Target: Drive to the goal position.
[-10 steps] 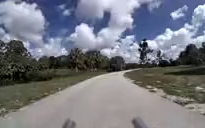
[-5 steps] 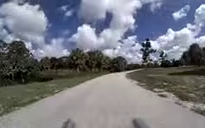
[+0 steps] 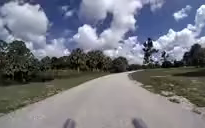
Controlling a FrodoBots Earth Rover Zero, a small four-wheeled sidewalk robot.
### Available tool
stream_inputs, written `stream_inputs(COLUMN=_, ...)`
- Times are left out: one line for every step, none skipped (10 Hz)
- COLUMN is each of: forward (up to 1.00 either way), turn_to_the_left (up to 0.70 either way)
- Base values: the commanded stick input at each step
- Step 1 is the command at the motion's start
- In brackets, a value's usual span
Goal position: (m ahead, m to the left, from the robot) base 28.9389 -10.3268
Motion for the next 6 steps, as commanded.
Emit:
stream_inputs(forward=0.70, turn_to_the_left=0.00)
stream_inputs(forward=0.70, turn_to_the_left=0.00)
stream_inputs(forward=0.70, turn_to_the_left=0.00)
stream_inputs(forward=0.70, turn_to_the_left=0.00)
stream_inputs(forward=0.70, turn_to_the_left=0.00)
stream_inputs(forward=0.70, turn_to_the_left=0.00)
